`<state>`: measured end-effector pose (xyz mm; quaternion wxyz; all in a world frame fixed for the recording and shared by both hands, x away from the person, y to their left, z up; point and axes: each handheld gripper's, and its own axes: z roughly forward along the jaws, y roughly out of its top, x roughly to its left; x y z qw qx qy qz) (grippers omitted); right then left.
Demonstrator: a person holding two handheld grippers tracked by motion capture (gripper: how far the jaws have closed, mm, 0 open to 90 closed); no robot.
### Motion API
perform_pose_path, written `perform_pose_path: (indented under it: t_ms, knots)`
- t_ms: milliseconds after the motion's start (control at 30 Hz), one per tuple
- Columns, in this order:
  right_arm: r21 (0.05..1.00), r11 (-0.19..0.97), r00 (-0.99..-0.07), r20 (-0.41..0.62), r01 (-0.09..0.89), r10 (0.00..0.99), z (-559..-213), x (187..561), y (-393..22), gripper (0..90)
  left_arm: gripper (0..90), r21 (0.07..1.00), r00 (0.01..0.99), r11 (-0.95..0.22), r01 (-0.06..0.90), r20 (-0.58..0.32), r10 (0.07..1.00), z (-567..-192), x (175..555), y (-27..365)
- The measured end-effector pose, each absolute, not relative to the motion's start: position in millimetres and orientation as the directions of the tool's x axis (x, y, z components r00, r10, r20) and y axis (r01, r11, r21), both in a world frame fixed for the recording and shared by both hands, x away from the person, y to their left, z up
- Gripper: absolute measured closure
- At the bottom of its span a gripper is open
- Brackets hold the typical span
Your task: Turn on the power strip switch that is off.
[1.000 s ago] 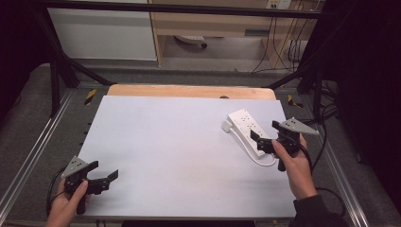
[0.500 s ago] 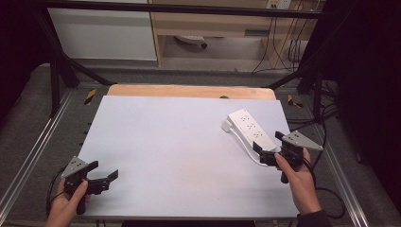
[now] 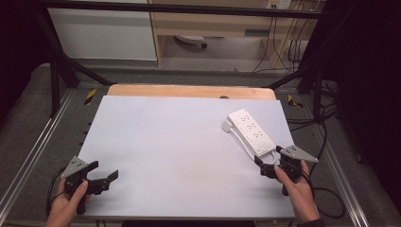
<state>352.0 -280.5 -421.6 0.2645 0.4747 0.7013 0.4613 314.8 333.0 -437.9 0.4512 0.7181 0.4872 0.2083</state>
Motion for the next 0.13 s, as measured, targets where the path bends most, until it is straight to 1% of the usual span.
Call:
perform_pose_path:
  t_ms: [133]
  knots:
    - [0.865,0.157,-0.404,0.057,0.476,0.913,-439.1,351.0,-280.7,3.7,7.4,0.85,0.441,-0.122,0.512,-0.139,0.887,-437.7,315.0,332.6]
